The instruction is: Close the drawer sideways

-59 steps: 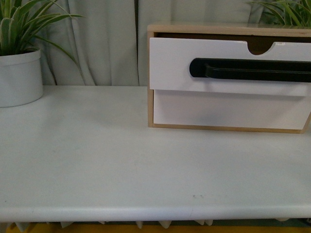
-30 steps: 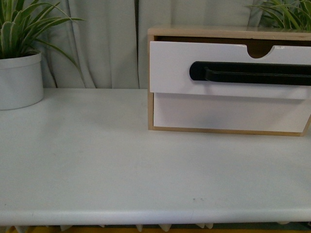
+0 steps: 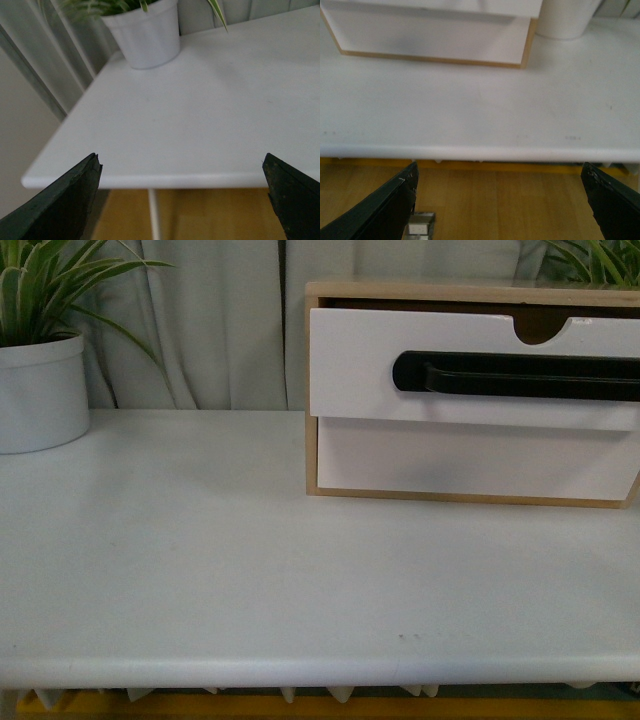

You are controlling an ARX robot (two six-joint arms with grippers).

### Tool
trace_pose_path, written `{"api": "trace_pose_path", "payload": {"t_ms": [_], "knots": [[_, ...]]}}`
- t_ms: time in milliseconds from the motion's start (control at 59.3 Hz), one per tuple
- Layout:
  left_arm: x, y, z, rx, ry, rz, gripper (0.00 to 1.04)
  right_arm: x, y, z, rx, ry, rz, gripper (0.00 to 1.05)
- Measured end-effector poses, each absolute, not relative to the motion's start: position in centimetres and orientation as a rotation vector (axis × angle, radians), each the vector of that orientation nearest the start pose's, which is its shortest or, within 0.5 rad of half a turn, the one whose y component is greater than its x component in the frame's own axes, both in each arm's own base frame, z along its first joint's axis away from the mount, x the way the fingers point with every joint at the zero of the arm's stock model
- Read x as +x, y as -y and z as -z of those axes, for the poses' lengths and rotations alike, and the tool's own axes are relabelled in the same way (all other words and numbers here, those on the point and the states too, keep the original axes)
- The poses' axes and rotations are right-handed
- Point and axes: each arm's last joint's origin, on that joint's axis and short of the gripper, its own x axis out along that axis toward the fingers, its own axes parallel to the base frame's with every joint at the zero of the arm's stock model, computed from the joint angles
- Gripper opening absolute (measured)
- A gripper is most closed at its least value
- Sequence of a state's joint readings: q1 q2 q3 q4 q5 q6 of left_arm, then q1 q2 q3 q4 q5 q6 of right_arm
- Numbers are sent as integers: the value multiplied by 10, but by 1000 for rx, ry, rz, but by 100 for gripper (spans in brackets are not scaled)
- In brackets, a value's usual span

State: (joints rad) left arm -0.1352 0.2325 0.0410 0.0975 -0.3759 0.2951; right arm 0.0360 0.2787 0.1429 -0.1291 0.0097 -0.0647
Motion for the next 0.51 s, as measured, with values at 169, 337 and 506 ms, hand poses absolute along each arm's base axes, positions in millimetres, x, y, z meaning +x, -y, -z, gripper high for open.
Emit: {"api": "trace_pose_path", "payload": {"t_ms": [169, 337, 506], "knots": [[129, 18, -187, 707, 91, -108, 98, 134, 5, -211, -258, -273, -65, 95], [145, 27, -192, 1061, 282, -2, 98, 153, 10, -239, -474, -287, -130, 95], [162, 30, -193, 1336, 407, 138, 98, 168, 16, -273, -616, -250, -165, 95]]}}
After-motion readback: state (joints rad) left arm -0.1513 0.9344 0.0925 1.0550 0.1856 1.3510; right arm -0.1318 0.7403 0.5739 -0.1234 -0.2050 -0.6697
